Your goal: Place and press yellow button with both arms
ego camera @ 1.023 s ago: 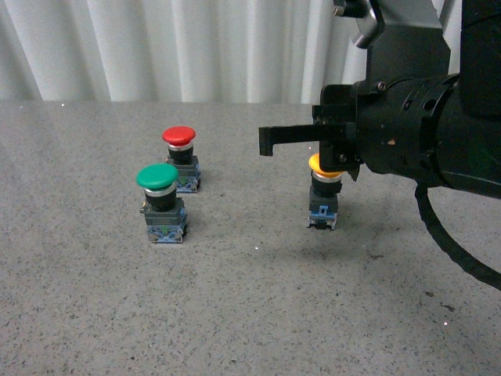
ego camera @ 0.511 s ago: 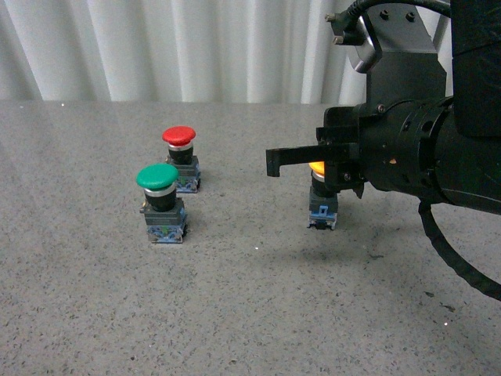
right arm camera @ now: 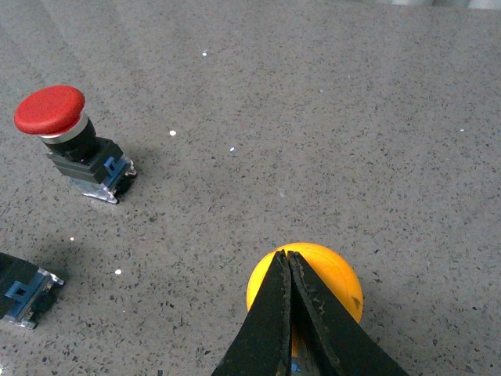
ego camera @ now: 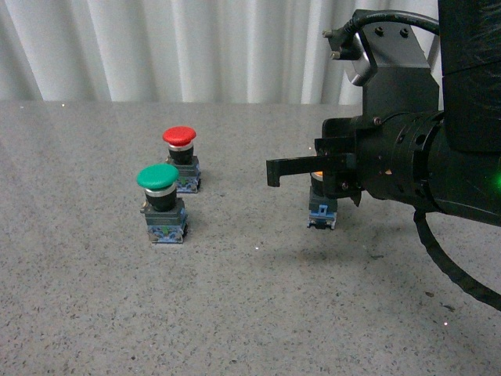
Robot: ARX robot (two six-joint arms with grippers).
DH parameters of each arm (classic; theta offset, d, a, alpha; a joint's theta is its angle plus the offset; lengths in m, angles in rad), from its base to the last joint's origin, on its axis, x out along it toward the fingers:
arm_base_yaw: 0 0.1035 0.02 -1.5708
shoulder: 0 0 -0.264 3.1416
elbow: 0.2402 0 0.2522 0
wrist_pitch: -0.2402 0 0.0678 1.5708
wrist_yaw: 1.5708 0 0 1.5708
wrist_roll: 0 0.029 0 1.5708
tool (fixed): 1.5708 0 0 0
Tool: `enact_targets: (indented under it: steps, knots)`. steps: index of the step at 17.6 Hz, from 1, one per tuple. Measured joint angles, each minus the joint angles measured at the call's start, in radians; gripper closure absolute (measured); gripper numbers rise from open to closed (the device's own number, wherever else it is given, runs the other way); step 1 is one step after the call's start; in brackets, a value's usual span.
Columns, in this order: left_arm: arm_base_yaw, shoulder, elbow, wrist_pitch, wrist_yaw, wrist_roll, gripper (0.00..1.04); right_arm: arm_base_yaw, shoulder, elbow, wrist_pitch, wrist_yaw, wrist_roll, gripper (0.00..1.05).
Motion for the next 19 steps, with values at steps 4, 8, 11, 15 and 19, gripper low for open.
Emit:
enact_targets:
  steps: [4,8,11,15,19]
  knots:
    - [0.0,0.0,0.0,0.0,0.0,0.0,0.07,-0.005,0.008,0.003,-0.011,-0.001,0.0,1.03]
    - [0.0,0.0,0.0,0.0,0.0,0.0,0.07,-0.014,-0.005,-0.003,-0.003,-0.002,0.0,1.03]
    - [0.0,0.0,0.0,0.0,0.0,0.0,0.07,-0.027,-0.039,-0.025,0.021,0.012,-0.004,1.03]
    - [0.0,0.0,0.0,0.0,0.0,0.0,0.07,-0.022,-0.121,-0.053,0.104,-0.022,-0.002,1.03]
    - [0.0,0.0,0.0,0.0,0.0,0.0,0.07,0.031,-0.217,-0.057,0.131,-0.057,0.031,1.03]
